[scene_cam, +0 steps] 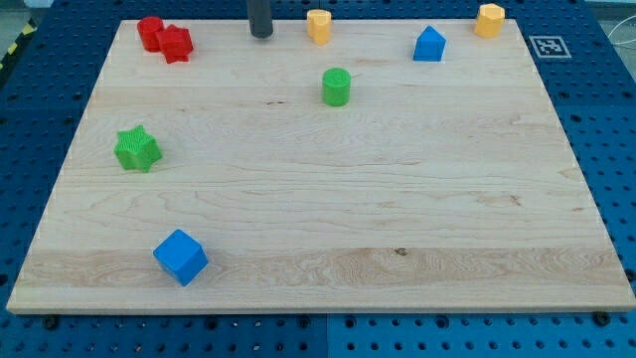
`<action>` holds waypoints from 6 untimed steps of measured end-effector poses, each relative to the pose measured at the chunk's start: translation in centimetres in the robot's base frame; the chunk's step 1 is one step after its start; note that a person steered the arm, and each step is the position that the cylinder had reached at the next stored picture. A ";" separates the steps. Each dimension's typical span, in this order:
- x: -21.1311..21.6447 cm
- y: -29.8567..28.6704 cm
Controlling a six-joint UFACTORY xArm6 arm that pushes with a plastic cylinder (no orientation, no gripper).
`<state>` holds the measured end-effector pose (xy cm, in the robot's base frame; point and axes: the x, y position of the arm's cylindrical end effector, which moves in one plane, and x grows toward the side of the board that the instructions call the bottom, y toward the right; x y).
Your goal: Move your arm closer to the yellow heart
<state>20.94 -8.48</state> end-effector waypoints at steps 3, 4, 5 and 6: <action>-1.7 2.6; -1.7 4.3; -1.6 5.5; -1.6 6.6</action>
